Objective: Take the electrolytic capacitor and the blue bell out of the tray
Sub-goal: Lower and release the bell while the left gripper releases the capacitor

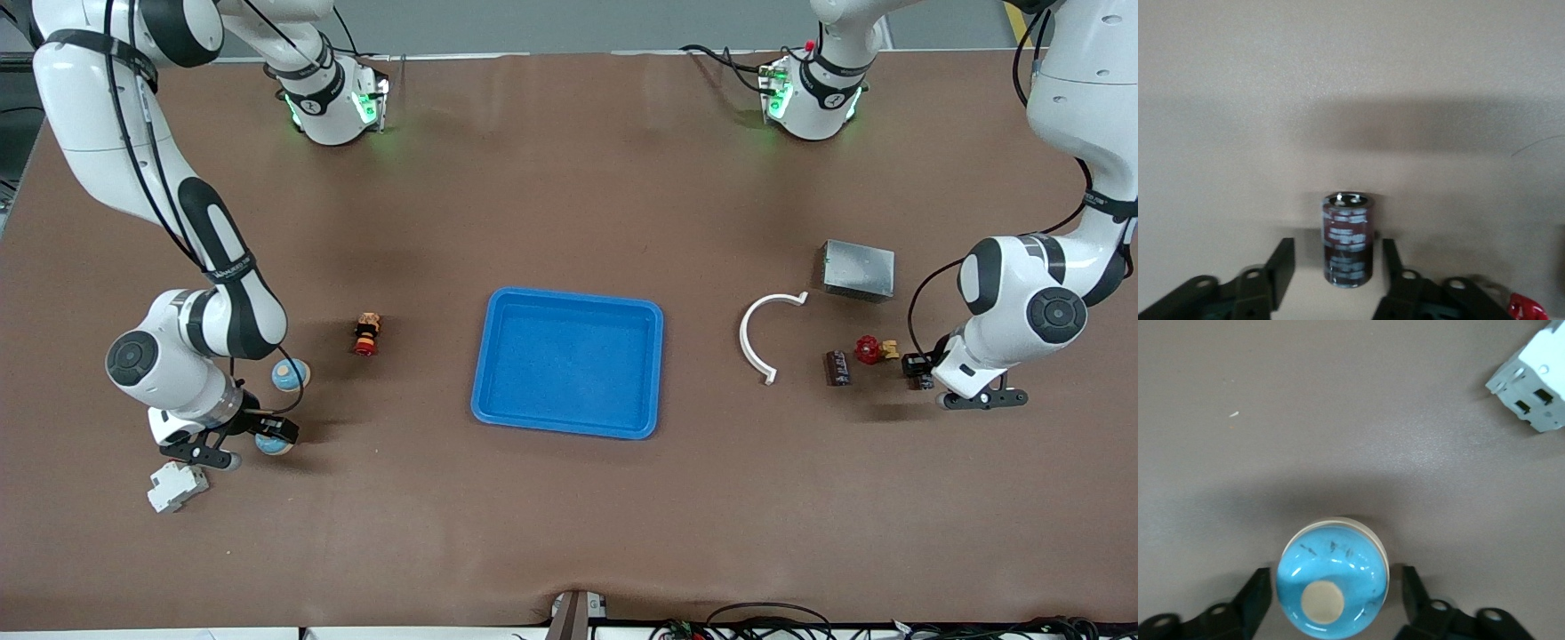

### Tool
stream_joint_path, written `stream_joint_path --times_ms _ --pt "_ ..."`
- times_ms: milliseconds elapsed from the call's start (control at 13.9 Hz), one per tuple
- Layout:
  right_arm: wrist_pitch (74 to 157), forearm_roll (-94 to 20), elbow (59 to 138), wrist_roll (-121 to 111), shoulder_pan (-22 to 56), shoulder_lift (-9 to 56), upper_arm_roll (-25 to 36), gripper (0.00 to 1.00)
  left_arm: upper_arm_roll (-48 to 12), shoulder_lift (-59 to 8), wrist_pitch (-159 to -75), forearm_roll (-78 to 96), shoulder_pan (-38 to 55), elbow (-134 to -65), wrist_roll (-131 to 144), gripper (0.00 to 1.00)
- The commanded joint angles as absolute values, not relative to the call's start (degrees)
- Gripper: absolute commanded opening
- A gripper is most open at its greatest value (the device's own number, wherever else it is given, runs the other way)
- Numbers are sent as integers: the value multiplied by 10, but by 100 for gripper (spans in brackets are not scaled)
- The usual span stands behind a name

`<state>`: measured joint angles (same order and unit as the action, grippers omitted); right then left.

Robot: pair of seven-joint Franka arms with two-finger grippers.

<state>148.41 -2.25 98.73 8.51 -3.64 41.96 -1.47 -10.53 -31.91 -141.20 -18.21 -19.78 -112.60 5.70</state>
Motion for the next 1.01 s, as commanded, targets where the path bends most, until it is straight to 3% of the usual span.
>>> stream_joint_path --times_ms 0,216,648,792,936 --pt "1492 -32 985 85 -40 424 -17 100 -113 -319 -1421 -196 -207 -1129 62 100" --pt "1494 -31 986 85 -40 424 -17 100 -115 -310 -1405 -196 -205 -1124 61 100" --pt "1503 -32 986 86 -37 427 -17 100 -151 -270 -1259 -194 -206 -1084 58 100" --pt "1492 -32 985 81 -41 419 -18 100 -156 -241 -1233 -185 -220 -1086 49 100" --pt "1432 -31 981 76 -43 384 -18 100 -191 -205 -1198 -151 -255 -1086 24 100"
